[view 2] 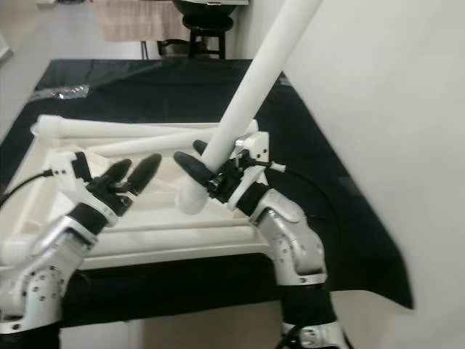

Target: Building children table

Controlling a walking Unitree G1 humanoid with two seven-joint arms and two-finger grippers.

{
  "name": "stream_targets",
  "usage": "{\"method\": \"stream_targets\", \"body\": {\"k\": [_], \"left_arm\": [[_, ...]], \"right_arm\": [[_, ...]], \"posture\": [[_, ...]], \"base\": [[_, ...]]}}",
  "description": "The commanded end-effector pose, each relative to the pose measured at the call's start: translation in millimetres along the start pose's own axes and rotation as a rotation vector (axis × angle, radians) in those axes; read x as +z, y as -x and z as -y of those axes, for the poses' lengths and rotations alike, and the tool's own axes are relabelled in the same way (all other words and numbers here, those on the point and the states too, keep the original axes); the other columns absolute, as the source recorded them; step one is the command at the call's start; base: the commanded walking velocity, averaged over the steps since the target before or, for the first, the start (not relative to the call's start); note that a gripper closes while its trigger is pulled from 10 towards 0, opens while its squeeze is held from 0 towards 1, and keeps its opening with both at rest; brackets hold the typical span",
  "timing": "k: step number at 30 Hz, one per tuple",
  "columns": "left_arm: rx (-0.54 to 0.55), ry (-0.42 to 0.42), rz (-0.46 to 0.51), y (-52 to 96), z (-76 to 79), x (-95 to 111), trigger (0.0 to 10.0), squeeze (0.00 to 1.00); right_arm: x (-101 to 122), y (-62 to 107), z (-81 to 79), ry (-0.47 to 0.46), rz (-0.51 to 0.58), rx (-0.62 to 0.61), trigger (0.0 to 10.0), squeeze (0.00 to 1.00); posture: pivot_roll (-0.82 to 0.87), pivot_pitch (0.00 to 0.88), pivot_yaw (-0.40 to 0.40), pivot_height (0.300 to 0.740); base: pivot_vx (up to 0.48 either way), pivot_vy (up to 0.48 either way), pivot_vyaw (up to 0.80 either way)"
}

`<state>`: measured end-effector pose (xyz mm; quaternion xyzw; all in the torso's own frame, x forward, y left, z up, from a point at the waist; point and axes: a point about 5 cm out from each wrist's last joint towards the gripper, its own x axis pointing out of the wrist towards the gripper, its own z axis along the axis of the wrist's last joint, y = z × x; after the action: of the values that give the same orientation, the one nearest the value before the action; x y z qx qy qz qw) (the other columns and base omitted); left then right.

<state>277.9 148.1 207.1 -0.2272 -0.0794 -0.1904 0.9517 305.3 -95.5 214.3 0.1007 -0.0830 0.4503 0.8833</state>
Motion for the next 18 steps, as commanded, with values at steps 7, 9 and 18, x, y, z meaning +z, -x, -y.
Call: {"method": "stream_targets", "body": {"k": [7,9,18], "left_arm": [[-0.062,-0.019,-0.189,13.3,9.2,-25,10.0,0.0],[-0.091,-0.045,-0.222,17.1,11.1,-28,10.0,0.0],[-0.123,-0.082,-0.256,23.8,11.3,-29,10.0,0.0]], "right_arm": [[3,15.1,2.2,0.063,-0.026,0.062,10.0,0.0],[3,18.6,1.7,0.068,-0.04,0.1,10.0,0.0],[8,28.1,3.4,0.092,-0.07,0.174,10.0,0.0]], "posture": [[0.01,0.152,-0.047,0.74],[0.01,0.159,-0.046,0.74],[0.01,0.174,-0.05,0.74]], "base": [[0.0,-0.069,0.0],[0.0,0.0,0.0],[0.0,0.0,0.0]]}}
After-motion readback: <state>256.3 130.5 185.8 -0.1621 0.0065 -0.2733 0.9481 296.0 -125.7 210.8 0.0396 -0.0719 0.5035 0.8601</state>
